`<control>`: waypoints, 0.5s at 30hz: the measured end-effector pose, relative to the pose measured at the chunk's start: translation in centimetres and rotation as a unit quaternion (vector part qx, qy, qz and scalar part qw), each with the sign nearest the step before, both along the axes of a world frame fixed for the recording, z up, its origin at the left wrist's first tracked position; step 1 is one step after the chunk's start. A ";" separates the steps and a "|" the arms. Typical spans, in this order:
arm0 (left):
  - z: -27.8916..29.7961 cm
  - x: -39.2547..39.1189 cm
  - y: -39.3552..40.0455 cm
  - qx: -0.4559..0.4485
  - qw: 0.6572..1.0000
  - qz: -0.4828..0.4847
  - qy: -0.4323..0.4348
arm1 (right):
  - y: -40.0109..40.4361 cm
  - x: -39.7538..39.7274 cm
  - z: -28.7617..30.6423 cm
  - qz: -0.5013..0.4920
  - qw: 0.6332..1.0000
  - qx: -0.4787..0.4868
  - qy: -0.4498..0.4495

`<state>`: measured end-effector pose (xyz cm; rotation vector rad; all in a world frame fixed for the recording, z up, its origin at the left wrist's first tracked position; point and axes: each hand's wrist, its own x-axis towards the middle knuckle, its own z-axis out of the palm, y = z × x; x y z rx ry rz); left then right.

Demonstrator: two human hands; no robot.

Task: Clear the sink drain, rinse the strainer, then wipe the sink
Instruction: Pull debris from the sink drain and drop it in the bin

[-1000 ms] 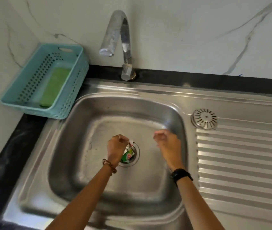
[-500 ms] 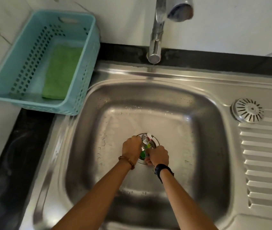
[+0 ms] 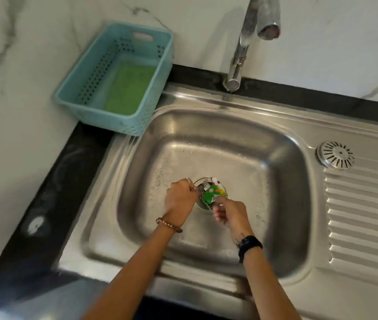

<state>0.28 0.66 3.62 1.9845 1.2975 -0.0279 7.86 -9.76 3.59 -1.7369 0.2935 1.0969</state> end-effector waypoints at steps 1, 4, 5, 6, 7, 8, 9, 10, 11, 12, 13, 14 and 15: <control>1.2 -1.0 -0.8 0.005 0.999 0.023 -0.022 | -0.5 -0.6 1.2 0.010 1.000 0.018 -0.003; 4.7 -4.3 -4.0 0.004 0.989 0.105 -0.102 | -2.5 -3.0 5.0 0.025 0.996 0.079 -0.013; 5.8 -5.7 -5.3 0.001 0.983 0.134 -0.128 | -3.4 -4.1 6.2 0.032 0.995 0.098 -0.016; 6.9 -7.2 -6.6 -0.002 0.974 0.162 -0.158 | -4.3 -5.2 7.4 0.041 0.992 0.116 -0.019; 7.8 -8.8 -8.0 -0.008 0.963 0.188 -0.194 | -5.3 -6.5 8.5 0.054 0.989 0.134 -0.021; 8.5 -10.4 -9.4 -0.014 0.949 0.211 -0.233 | -6.4 -7.8 9.4 0.069 0.986 0.151 -0.024; 9.1 -11.8 -10.6 -0.019 0.936 0.231 -0.266 | -7.3 -8.9 10.1 0.082 0.982 0.167 -0.023; 9.5 -13.5 -12.0 -0.020 0.923 0.252 -0.291 | -8.4 -10.4 10.7 0.099 0.978 0.181 -0.022; 9.9 -15.3 -13.4 -0.021 0.912 0.272 -0.307 | -9.4 -11.9 11.3 0.117 0.974 0.191 -0.022; 10.0 -17.2 -14.8 -0.025 0.901 0.293 -0.319 | -10.3 -13.6 11.6 0.139 0.970 0.196 -0.022; 10.1 -19.1 -16.2 -0.026 0.891 0.313 -0.329 | -11.3 -15.3 11.9 0.161 0.967 0.198 -0.022; 9.9 -20.7 -17.2 -0.026 0.883 0.330 -0.333 | -11.9 -16.7 11.9 0.180 0.963 0.201 -0.021; 9.7 -22.7 -18.5 -0.021 0.875 0.351 -0.331 | -12.6 -18.5 11.9 0.208 0.957 0.202 -0.020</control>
